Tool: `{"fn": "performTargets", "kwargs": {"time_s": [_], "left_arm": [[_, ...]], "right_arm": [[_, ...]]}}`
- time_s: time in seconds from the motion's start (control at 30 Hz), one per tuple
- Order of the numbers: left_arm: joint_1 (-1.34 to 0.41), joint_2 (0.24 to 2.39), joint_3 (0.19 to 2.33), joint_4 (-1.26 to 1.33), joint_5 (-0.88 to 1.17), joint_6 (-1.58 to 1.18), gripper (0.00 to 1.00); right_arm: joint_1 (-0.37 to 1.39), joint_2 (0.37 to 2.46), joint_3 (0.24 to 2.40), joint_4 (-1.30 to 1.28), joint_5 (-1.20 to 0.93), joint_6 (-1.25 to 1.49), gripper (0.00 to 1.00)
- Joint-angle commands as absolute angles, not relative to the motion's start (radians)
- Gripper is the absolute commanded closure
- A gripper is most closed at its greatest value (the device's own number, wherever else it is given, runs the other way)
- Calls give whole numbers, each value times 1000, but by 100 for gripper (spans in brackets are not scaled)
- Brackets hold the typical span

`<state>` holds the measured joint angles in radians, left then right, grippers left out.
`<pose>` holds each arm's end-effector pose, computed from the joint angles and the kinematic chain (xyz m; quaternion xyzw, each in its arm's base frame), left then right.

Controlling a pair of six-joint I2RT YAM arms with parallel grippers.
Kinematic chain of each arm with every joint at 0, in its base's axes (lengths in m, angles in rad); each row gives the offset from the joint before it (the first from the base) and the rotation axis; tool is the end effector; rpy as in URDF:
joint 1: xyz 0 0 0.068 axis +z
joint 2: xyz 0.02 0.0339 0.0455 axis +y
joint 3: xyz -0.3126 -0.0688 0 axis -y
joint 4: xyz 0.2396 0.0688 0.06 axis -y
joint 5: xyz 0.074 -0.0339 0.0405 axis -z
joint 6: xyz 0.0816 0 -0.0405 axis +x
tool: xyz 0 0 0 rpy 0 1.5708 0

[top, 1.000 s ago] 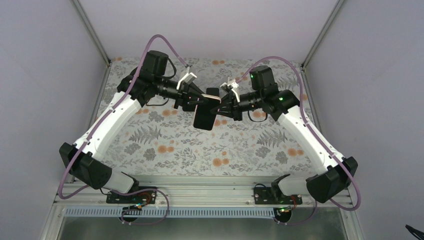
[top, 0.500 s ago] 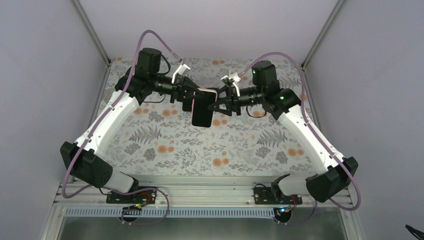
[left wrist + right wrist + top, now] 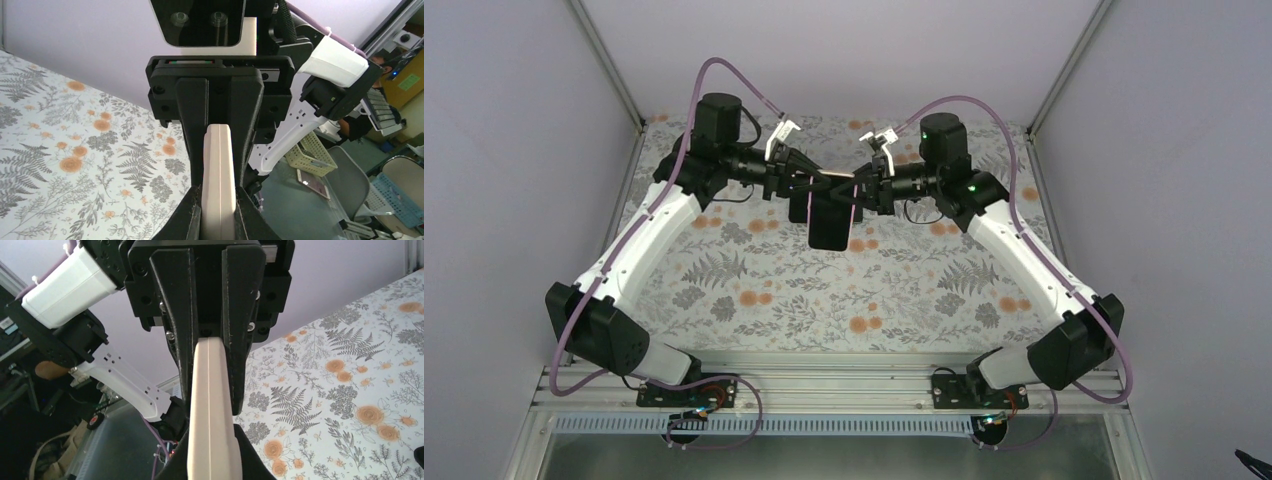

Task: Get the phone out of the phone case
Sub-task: Adjust the phone.

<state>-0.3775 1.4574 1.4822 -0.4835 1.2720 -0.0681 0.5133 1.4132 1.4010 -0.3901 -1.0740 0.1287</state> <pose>0.2599 -0.1870 0.4466 0.4151 0.6268 -0.5859 0.3027 0.2393 0.2172 0.4351 -0.4139 0.6496 0.5544 0.3151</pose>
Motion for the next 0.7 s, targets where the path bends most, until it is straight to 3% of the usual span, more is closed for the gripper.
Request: {"fn": "performTargets", "kwargs": {"time_s": [0.0,0.03,0.17,0.3,0.43,0.67], "left_arm": [[-357,1446,1481,-432,1273,-99,97],[-355,1445,1485,-437,1267,-87,95],[-353,1425,1500,-473,1220,13,60],[-349,1375,1475,-426,1180,57,35],[-348,1367,1486,-456,1175,97,26],[-359,1335,1455,-519,1227,233,26]], "right_arm": [[503,1410,1390,-325,-1115,194,96],[498,1408,1391,-321,-1124,199,96],[465,1407,1400,-306,-1188,222,96],[422,1398,1425,-288,-1256,239,96],[373,1376,1436,-260,-1316,268,96],[293,1340,1449,-123,-1434,415,96]]}}
